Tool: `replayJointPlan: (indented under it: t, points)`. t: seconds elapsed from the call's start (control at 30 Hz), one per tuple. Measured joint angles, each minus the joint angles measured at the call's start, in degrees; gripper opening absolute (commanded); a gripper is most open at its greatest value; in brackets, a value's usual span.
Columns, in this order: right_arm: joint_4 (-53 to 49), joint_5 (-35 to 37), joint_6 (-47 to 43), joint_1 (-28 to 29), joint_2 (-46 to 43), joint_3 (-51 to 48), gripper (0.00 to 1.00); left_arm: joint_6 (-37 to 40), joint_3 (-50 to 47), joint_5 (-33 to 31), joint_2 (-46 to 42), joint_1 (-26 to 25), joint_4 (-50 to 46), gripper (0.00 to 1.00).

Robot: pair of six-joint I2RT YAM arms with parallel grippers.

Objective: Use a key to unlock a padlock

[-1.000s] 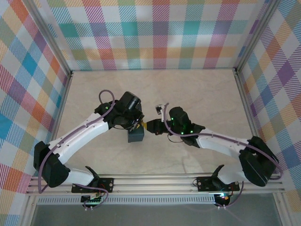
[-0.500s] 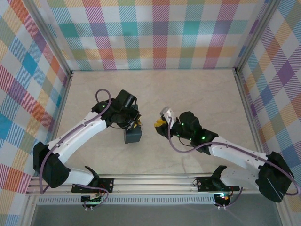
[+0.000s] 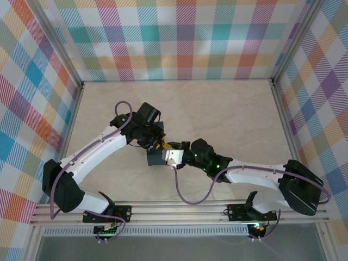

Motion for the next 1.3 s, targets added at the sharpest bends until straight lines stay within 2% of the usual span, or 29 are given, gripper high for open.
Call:
replayJointPlan:
  t: [0.2, 0.63, 0.8, 0.9, 1.0, 1.3]
  points:
    - [1.36, 3.30, -6.73, 0.11, 1.64, 0.00, 0.27, 0.15, 0.00, 0.37, 0.04, 0.02, -0.15, 0.02]
    - [4.02, 6.08, -13.73, 0.11, 5.38, 0.66, 0.18, 0.15, 0.00, 0.11, 0.46, 0.11, -0.42, 0.02]
    - [4.83, 6.60, -14.86, 0.15, 6.25, 0.87, 0.17, 0.15, 0.00, -0.04, 0.48, 0.39, -0.66, 0.02]
    - [5.95, 6.82, -15.63, 0.15, 6.97, 0.94, 0.11, 0.15, 0.00, -0.31, 0.48, 0.48, -0.59, 0.02]
    - [6.80, 7.02, -15.74, 0.13, 7.39, 0.94, 0.10, 0.15, 0.00, -0.46, 0.48, 0.72, -0.24, 0.02]
    - [8.39, 6.84, -10.29, -1.44, 7.52, 0.94, 0.00, 0.09, -0.04, -1.01, 0.39, 0.96, 2.34, 0.02]
